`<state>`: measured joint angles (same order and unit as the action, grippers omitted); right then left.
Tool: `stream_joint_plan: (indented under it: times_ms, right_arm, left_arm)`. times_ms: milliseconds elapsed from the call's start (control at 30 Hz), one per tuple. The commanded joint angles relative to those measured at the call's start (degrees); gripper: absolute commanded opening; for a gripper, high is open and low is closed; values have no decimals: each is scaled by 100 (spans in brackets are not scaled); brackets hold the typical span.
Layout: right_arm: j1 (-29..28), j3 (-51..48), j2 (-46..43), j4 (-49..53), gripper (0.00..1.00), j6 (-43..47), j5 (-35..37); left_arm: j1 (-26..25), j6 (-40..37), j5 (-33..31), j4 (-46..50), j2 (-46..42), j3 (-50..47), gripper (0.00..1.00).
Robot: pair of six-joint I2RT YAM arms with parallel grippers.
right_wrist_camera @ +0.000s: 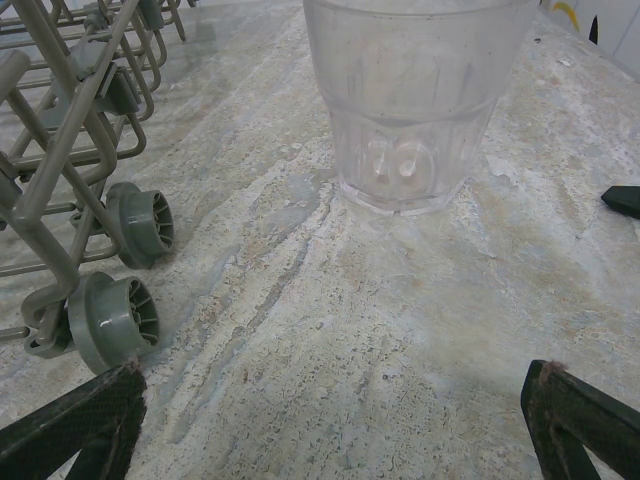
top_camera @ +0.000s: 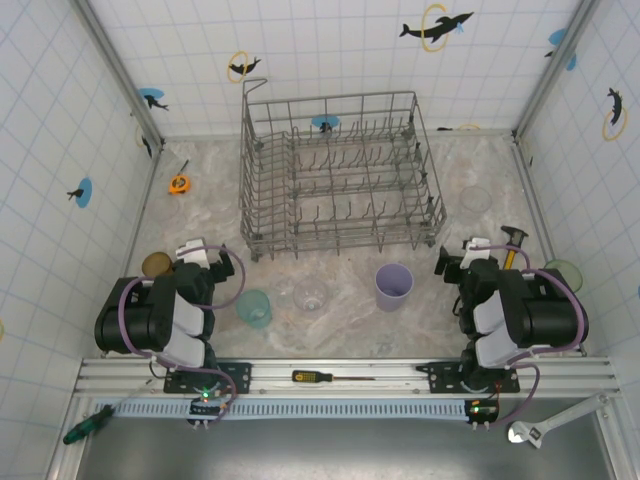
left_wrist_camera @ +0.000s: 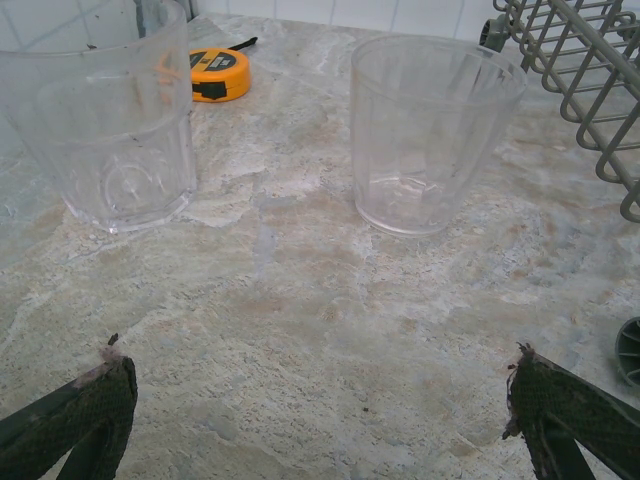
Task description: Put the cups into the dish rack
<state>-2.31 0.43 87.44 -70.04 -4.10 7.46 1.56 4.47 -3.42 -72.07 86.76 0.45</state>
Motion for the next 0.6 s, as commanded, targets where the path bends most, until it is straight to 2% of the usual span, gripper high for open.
stream_joint_plan:
  times_ms: [0, 100, 200, 367, 433, 567]
  right_arm:
    - [-16, -16, -58, -123, 100, -4, 13]
    - [-23, -32, -76, -142, 100, 1, 60]
    - [-150, -102, -192, -207, 100, -27, 514]
    - [-365, -19, -758, 389, 100, 67, 1010]
    - [-466, 49, -952, 650, 100, 98, 1275]
    - [-585, 195, -1244, 1104, 100, 130, 1559]
  left_arm:
    - [28, -67, 34, -44, -16, -15, 98]
    - [28, -63, 34, -52, -24, -23, 98]
    - [-17, -104, -74, -122, -29, -45, 98]
    - [-191, -181, -481, -132, -154, -87, 98]
    - [-212, -178, -620, 127, -292, 10, 97]
    - [-266, -62, -1023, 1344, -652, 527, 98]
